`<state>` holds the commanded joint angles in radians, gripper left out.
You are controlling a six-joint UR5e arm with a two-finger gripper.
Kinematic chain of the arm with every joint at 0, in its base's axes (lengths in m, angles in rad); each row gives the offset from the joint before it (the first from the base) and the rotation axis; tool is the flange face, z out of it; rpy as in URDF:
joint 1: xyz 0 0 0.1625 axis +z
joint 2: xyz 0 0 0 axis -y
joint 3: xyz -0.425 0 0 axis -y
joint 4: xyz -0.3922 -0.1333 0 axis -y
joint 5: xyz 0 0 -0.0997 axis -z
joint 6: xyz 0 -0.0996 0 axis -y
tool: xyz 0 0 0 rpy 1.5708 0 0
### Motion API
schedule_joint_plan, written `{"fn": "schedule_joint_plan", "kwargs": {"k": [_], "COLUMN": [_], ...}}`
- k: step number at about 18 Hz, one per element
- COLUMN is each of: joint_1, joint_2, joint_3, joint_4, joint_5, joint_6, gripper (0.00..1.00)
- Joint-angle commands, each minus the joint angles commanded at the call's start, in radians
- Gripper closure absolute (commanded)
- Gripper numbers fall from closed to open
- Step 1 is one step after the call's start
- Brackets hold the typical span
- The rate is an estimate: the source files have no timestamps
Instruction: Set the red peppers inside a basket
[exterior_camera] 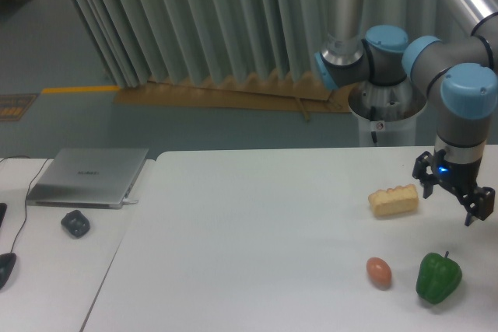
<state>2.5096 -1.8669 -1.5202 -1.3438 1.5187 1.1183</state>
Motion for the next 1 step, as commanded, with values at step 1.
{"fn": "schedule_joint_plan", "kwargs": {"k": [1], "joint_1": [0.002], "joint_2": [0.005], "joint_3": [0.000], "joint_4": [0.000], "joint_5": [-0.008], "joint_6": [0.000], "gripper": [0.00]}}
